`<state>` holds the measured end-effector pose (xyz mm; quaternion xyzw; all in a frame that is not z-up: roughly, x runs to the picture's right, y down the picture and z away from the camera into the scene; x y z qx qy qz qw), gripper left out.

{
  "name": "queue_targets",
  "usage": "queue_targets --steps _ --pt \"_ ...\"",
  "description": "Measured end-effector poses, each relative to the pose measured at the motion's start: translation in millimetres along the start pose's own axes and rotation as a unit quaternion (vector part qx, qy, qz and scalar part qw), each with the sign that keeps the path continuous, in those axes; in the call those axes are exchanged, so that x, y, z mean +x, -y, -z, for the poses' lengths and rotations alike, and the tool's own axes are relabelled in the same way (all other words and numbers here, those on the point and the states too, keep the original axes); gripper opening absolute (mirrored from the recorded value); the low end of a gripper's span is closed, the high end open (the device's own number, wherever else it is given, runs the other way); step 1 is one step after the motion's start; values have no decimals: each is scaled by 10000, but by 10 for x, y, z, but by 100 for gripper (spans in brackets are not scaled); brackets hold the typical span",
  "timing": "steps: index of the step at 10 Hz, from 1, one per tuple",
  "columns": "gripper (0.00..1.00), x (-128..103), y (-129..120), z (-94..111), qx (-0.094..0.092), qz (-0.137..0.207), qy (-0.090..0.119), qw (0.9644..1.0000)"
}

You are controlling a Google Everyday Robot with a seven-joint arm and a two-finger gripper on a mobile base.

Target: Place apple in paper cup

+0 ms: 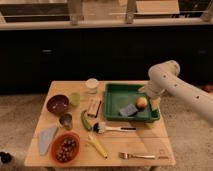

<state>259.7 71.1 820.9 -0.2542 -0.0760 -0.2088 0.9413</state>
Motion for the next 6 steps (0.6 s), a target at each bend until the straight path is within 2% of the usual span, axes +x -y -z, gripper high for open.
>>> queue_targets --steps 6 --pt "80 59 59 -219 14 -20 244 9997"
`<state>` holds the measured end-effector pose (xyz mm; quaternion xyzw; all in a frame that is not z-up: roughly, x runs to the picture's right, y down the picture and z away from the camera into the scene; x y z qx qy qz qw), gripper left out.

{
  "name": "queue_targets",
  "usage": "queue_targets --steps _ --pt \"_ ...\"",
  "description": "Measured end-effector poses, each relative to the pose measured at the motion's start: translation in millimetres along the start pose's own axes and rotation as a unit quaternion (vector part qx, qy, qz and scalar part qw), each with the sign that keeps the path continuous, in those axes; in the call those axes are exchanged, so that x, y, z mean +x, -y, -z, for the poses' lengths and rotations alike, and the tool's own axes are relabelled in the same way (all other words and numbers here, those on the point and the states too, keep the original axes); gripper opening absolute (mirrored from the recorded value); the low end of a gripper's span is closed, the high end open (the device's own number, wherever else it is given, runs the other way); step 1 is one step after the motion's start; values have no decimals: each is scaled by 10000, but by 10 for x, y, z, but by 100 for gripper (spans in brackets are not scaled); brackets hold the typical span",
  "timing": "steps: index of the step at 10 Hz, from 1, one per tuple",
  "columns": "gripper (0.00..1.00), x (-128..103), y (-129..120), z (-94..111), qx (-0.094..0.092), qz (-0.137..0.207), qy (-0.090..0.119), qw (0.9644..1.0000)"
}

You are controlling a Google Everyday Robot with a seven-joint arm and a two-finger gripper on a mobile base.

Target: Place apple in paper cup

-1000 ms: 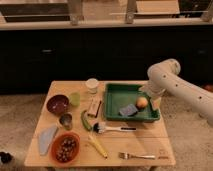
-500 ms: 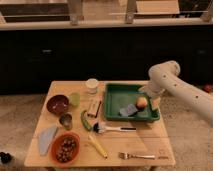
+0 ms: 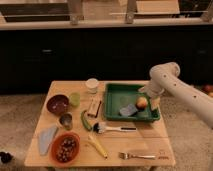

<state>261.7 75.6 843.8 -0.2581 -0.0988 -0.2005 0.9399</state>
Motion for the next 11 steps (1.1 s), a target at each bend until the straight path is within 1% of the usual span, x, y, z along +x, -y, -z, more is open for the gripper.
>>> queue_targets --steps 2,3,5,7,9,11 --pt "80 40 -26 -129 -18 -31 38 10000" --pt "80 49 25 -161 12 -39 86 10000" --pt "80 77 55 -184 -4 -49 131 9999" --pt "80 92 -3 -247 -18 -72 181 9998" --pt "80 117 92 -333 8 -87 205 9998" --pt "80 138 54 -355 -21 -107 204 9997"
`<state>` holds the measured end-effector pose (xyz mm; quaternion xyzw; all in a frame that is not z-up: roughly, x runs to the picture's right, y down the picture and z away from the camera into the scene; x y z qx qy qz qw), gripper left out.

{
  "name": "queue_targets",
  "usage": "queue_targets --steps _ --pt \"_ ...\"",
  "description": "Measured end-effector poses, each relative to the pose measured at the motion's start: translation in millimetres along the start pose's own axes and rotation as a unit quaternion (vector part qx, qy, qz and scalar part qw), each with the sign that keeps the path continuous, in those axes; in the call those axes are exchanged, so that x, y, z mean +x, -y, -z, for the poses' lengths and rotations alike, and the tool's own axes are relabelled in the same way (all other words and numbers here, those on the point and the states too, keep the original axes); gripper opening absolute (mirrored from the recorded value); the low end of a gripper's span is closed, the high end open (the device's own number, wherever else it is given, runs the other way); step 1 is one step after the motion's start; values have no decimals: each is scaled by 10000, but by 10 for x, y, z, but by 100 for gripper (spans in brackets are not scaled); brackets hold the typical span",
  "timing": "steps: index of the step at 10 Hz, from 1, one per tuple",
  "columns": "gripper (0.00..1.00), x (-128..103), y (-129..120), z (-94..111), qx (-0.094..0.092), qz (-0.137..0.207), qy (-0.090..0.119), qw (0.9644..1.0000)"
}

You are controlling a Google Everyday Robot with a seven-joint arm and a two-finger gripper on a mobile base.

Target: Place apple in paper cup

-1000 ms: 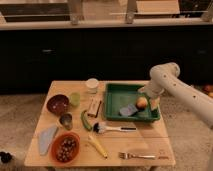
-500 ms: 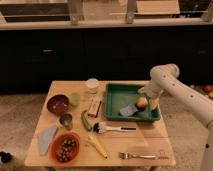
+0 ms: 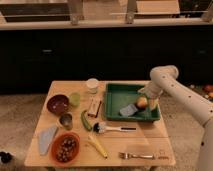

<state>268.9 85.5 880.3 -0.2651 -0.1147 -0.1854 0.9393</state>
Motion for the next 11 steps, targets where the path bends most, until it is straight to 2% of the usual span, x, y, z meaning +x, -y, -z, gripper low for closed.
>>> queue_targets --steps 3,4,5,6,9,11 --pt "79 3 -12 -43 7 -20 18 10000" --pt "75 25 -23 -54 1 -33 4 10000" --pt "75 36 -34 -65 -3 -49 7 10000" --pt "79 41 -41 -76 -8 -60 10 10000" --pt "80 44 15 -129 5 -55 30 10000" --pt "74 68 -51 -134 -12 -84 21 10000"
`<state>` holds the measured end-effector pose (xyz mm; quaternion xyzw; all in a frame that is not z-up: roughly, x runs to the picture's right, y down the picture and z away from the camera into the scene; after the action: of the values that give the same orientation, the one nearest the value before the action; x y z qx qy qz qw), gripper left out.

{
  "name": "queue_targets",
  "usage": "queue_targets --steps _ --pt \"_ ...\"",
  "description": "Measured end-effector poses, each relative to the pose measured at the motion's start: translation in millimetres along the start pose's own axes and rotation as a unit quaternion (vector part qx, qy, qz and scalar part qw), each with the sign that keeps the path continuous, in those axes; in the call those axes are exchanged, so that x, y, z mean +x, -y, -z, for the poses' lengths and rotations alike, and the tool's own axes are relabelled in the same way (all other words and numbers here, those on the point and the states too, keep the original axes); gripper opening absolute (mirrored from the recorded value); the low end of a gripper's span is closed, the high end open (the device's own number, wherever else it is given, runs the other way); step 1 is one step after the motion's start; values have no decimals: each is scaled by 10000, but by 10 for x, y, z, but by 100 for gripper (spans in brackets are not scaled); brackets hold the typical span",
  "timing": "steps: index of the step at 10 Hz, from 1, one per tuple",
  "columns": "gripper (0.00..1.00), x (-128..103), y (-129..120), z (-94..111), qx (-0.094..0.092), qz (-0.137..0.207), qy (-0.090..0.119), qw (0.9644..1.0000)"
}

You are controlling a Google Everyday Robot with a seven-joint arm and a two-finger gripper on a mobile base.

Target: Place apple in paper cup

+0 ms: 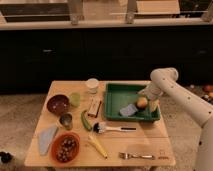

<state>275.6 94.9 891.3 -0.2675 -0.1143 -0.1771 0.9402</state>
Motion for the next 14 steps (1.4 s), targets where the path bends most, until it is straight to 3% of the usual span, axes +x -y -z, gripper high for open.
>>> queue_targets --steps 3,5,8,12,14 --pt "78 5 34 -55 7 -2 -17 10000" --pt "63 24 -3 -54 -8 -32 -16 10000" --pt "53 49 -45 -53 -20 -74 -18 10000" --pt "19 50 -73 -42 -8 -82 -44 10000" --pt "6 40 -78 95 34 -70 -86 9999"
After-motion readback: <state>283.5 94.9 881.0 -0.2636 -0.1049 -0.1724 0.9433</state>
